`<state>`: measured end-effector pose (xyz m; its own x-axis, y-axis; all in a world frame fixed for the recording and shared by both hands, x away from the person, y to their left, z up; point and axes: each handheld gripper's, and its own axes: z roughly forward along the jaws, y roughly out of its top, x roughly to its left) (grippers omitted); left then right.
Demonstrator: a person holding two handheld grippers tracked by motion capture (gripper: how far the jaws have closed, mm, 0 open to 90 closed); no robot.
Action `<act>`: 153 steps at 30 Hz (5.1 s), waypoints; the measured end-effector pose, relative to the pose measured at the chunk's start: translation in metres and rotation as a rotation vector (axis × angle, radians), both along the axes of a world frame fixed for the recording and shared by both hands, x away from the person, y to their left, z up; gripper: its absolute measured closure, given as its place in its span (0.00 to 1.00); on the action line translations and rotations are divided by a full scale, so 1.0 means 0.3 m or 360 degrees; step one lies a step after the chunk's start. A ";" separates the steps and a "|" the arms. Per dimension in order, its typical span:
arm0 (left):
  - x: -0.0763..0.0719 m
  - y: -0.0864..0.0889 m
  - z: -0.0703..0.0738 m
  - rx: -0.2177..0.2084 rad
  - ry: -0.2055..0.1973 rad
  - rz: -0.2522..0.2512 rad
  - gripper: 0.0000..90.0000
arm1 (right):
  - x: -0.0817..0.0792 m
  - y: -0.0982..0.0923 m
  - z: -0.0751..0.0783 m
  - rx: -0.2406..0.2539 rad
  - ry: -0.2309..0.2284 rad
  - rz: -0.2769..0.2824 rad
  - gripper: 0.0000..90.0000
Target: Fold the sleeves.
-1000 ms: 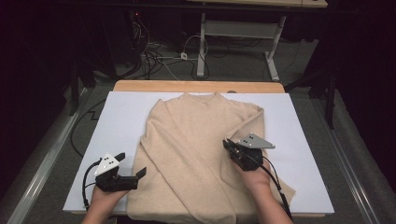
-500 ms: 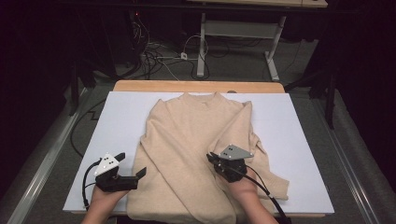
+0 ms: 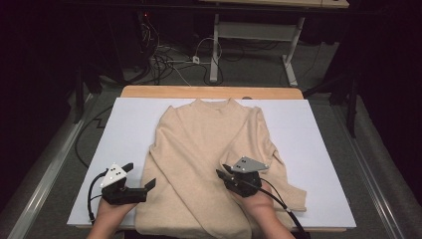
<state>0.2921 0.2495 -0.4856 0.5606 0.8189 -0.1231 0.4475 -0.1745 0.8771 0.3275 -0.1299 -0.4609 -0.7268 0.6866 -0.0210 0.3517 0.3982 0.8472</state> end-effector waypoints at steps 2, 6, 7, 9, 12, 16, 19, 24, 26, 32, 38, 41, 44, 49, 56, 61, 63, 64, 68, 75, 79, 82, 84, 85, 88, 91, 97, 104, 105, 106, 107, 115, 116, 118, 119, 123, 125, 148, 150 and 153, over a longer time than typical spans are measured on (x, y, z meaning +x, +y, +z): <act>0.000 0.000 0.000 0.0001 -0.0001 -0.0001 0.00 | -0.009 -0.018 0.015 0.0023 -0.0014 -0.0019 0.67; -0.001 -0.002 0.000 0.0006 -0.0002 -0.0001 0.00 | -0.034 -0.078 0.042 0.0086 -0.0047 -0.0066 0.52; -0.001 -0.002 0.000 0.0008 -0.0004 0.0000 0.00 | -0.043 -0.096 0.047 0.0094 -0.0057 -0.0080 0.49; -0.002 -0.003 0.000 0.0009 -0.0010 0.0002 0.00 | -0.060 -0.136 0.054 0.0095 -0.0069 -0.0108 0.42; -0.002 -0.003 0.000 0.0012 -0.0007 0.0004 0.00 | -0.090 -0.200 0.056 0.0115 -0.0083 -0.0152 0.34; -0.002 -0.005 0.000 0.0019 -0.0009 0.0005 0.00 | -0.130 -0.286 0.048 0.0119 -0.0089 -0.0223 0.21; -0.004 -0.007 0.000 0.0031 -0.0016 0.0003 0.00 | -0.158 -0.344 0.044 0.0098 -0.0079 -0.0283 0.16; -0.004 -0.008 0.000 0.0036 -0.0018 0.0003 0.00 | -0.201 -0.421 0.040 0.0096 -0.0079 -0.0369 0.06; -0.004 -0.009 0.000 0.0039 -0.0018 -0.0001 0.00 | -0.216 -0.443 0.035 0.0099 -0.0086 -0.0398 0.02; -0.005 -0.010 0.000 0.0044 -0.0021 0.0000 0.00 | -0.247 -0.501 0.010 0.0135 -0.0091 -0.0492 0.00; -0.004 -0.011 0.001 0.0049 -0.0018 0.0006 0.00 | -0.265 -0.565 -0.026 0.0060 -0.0042 -0.0564 0.03; -0.004 -0.012 0.001 0.0053 -0.0019 0.0006 0.00 | -0.259 -0.580 -0.046 0.0045 0.0030 -0.0592 0.04; -0.003 -0.012 0.001 0.0051 -0.0013 0.0008 0.00 | -0.257 -0.577 -0.059 0.0000 0.0060 -0.0594 0.06; -0.003 -0.012 0.001 0.0050 -0.0013 0.0004 0.00 | -0.251 -0.586 -0.072 -0.0037 0.0104 -0.0634 0.10; -0.002 -0.010 0.000 0.0045 -0.0013 -0.0003 0.00 | -0.242 -0.596 -0.090 -0.0046 0.0166 -0.0643 0.18; -0.002 -0.011 0.001 0.0050 -0.0011 -0.0006 0.00 | -0.253 -0.595 -0.088 -0.0020 0.0154 -0.0588 0.38; -0.002 -0.011 0.001 0.0049 -0.0012 -0.0004 0.00 | -0.258 -0.590 -0.088 -0.0009 0.0149 -0.0550 0.46; -0.002 -0.011 0.001 0.0048 -0.0011 -0.0004 0.00 | -0.260 -0.587 -0.088 -0.0005 0.0151 -0.0544 0.49; -0.002 -0.012 0.001 0.0051 -0.0010 -0.0007 0.00 | -0.264 -0.583 -0.087 0.0014 0.0160 -0.0503 0.60; -0.001 -0.012 0.001 0.0054 -0.0008 -0.0011 0.00 | -0.266 -0.574 -0.085 0.0033 0.0173 -0.0454 0.77; -0.002 -0.012 0.001 0.0052 -0.0010 -0.0008 0.00 | -0.272 -0.569 -0.073 0.0019 0.0150 -0.0433 0.84; -0.001 -0.012 0.001 0.0052 -0.0007 -0.0011 0.00 | -0.278 -0.567 -0.057 0.0031 0.0114 -0.0426 0.86; -0.001 -0.012 0.001 0.0053 -0.0006 -0.0013 0.00 | -0.283 -0.564 -0.046 0.0037 0.0096 -0.0427 0.88; -0.001 -0.012 0.001 0.0053 -0.0007 -0.0014 0.00 | -0.285 -0.562 -0.040 0.0039 0.0084 -0.0418 0.88; -0.001 -0.011 0.001 0.0048 -0.0007 -0.0015 0.00 | -0.297 -0.550 -0.015 0.0032 0.0036 -0.0395 0.89; -0.001 -0.010 0.001 0.0046 -0.0006 -0.0015 0.00 | -0.307 -0.541 0.006 0.0052 -0.0004 -0.0387 0.89; -0.001 -0.011 0.001 0.0050 -0.0008 -0.0014 0.00 | -0.313 -0.527 0.016 0.0066 -0.0027 -0.0351 0.89; -0.002 -0.012 0.001 0.0054 -0.0009 0.0008 0.00 | -0.317 -0.479 0.028 0.0119 -0.0062 -0.0245 0.90; -0.001 -0.014 0.001 0.0059 -0.0006 0.0006 0.00 | -0.318 -0.466 0.030 0.0132 -0.0061 -0.0227 0.90; -0.001 -0.014 0.001 0.0062 -0.0004 0.0002 0.00 | -0.318 -0.452 0.032 0.0144 -0.0058 -0.0202 0.90; -0.001 -0.014 0.001 0.0059 -0.0007 0.0000 0.00 | -0.318 -0.435 0.034 0.0140 -0.0060 -0.0180 0.90; -0.004 -0.009 0.000 0.0034 -0.0021 -0.0021 0.00 | -0.291 -0.294 0.062 0.0042 -0.0073 -0.0021 0.90; -0.005 -0.008 0.000 0.0031 -0.0021 -0.0022 0.00 | -0.288 -0.281 0.066 0.0035 -0.0073 -0.0007 0.90; -0.005 -0.008 0.000 0.0028 -0.0022 -0.0023 0.00 | -0.281 -0.246 0.074 0.0011 -0.0078 0.0035 0.90; -0.005 -0.008 0.000 0.0028 -0.0022 -0.0024 0.00 | -0.279 -0.232 0.076 0.0005 -0.0079 0.0047 0.90; -0.004 -0.008 0.000 0.0028 -0.0021 -0.0022 0.00 | -0.263 -0.161 0.082 0.0012 -0.0088 0.0119 0.90; -0.004 -0.009 0.000 0.0029 -0.0019 -0.0020 0.00 | -0.254 -0.126 0.080 0.0029 -0.0087 0.0149 0.90; -0.003 -0.007 0.000 0.0028 -0.0018 -0.0028 0.00 | -0.318 0.198 -0.044 0.0020 0.0069 0.0548 0.89; -0.003 -0.007 0.000 0.0029 -0.0017 -0.0028 0.00 | -0.319 0.200 -0.045 0.0027 0.0076 0.0554 0.84; -0.004 -0.007 0.000 0.0030 -0.0019 -0.0028 0.00 | -0.317 0.185 -0.029 0.0065 0.0076 0.0540 0.70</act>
